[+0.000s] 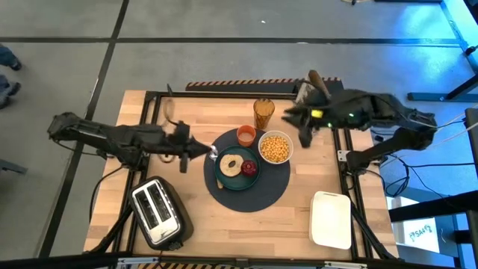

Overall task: Arrange a breakfast setting
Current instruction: Return to Home Position

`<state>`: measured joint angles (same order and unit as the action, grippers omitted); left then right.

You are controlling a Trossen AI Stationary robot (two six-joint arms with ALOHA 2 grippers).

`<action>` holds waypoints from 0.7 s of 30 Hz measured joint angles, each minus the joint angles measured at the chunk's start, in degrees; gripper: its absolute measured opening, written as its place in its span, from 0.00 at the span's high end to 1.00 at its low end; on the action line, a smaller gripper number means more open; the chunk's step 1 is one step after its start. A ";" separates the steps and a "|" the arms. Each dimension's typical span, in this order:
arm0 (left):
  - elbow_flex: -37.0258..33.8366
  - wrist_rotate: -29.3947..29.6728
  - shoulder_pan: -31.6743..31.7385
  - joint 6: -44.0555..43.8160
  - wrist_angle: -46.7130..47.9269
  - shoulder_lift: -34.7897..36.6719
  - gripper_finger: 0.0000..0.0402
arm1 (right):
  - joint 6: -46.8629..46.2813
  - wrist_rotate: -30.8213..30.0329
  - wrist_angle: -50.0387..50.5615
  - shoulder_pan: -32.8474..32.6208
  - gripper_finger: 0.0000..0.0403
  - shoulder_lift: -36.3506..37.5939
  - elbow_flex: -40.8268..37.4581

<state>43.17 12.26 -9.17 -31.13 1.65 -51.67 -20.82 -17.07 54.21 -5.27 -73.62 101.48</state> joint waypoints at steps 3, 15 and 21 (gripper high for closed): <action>0.07 5.08 -3.05 9.43 -7.62 0.61 1.00 | 2.36 9.12 -17.81 -0.14 0.89 6.45 -13.34; -18.66 9.07 -8.97 28.06 -40.20 2.51 1.00 | 4.65 13.46 -58.71 -2.26 0.98 30.31 -57.94; -24.18 6.95 -8.86 33.60 -39.80 9.10 1.00 | 6.09 11.21 -55.73 -2.22 0.96 35.91 -67.04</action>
<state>18.99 19.21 -18.03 2.47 -38.15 -42.58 -14.73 -5.86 -1.52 -7.49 -37.71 34.44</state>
